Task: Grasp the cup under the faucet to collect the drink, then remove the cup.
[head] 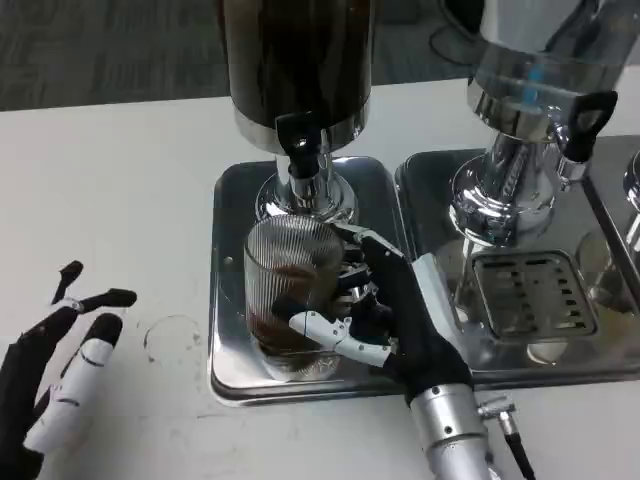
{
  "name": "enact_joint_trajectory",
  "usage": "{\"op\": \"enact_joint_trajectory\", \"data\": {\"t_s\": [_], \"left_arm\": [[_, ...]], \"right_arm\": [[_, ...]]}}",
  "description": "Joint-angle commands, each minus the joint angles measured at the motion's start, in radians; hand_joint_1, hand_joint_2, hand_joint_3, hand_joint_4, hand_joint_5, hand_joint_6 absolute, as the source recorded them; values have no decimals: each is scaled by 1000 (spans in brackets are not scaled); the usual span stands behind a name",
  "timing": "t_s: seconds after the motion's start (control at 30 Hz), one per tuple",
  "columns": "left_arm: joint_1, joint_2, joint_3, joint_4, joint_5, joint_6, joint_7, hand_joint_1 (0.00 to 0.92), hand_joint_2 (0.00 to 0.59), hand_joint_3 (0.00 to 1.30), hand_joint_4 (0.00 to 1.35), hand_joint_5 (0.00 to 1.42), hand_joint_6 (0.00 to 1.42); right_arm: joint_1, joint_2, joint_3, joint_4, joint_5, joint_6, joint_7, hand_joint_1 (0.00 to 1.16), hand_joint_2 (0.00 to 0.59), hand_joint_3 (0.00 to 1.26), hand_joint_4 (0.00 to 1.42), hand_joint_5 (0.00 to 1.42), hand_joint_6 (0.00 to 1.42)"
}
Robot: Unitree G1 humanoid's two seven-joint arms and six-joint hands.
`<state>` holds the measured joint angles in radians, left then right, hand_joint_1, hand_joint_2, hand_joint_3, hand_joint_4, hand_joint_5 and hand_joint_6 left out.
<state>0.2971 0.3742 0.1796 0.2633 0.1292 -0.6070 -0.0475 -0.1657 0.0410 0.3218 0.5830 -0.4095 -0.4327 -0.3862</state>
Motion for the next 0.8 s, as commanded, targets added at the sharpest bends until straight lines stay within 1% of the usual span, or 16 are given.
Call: {"op": "enact_joint_trajectory", "data": {"t_s": [0.03,0.27,0.37,0.43,0.5,0.63,0.7,0.8], "left_arm": [[-12,6,-3,18,-21,-16,-25,0,220,403,20,133,0],[-14,5,-2,23,-19,-14,-31,0,219,401,17,133,0],[-15,5,-4,25,-18,-15,-33,0,218,400,16,133,0],[-18,7,-4,30,-18,-16,-36,0,218,400,16,133,0],[-21,7,-5,32,-19,-15,-40,0,218,400,16,133,0],[-22,5,-6,36,-17,-20,-42,0,217,385,8,133,0],[-20,2,-4,37,-16,-24,-37,0,217,372,0,133,0],[-19,4,-3,42,-17,-28,-41,0,217,368,0,136,0]], "right_arm": [[6,7,0,12,-8,-11,-11,915,179,406,505,701,1009],[6,9,-7,16,-3,-19,-20,913,178,408,514,701,1037],[10,13,-15,17,11,-29,-21,914,179,409,514,701,1039],[11,12,-14,15,2,-35,-33,917,180,419,513,717,1045],[12,7,-9,9,-22,-34,-55,918,180,422,513,719,1059],[21,16,-19,13,-9,-56,-61,919,180,422,526,719,1078],[23,16,-18,10,-12,-63,-62,919,180,416,530,726,1081],[28,15,-16,5,-33,-72,-93,919,181,414,531,734,1096]]}}
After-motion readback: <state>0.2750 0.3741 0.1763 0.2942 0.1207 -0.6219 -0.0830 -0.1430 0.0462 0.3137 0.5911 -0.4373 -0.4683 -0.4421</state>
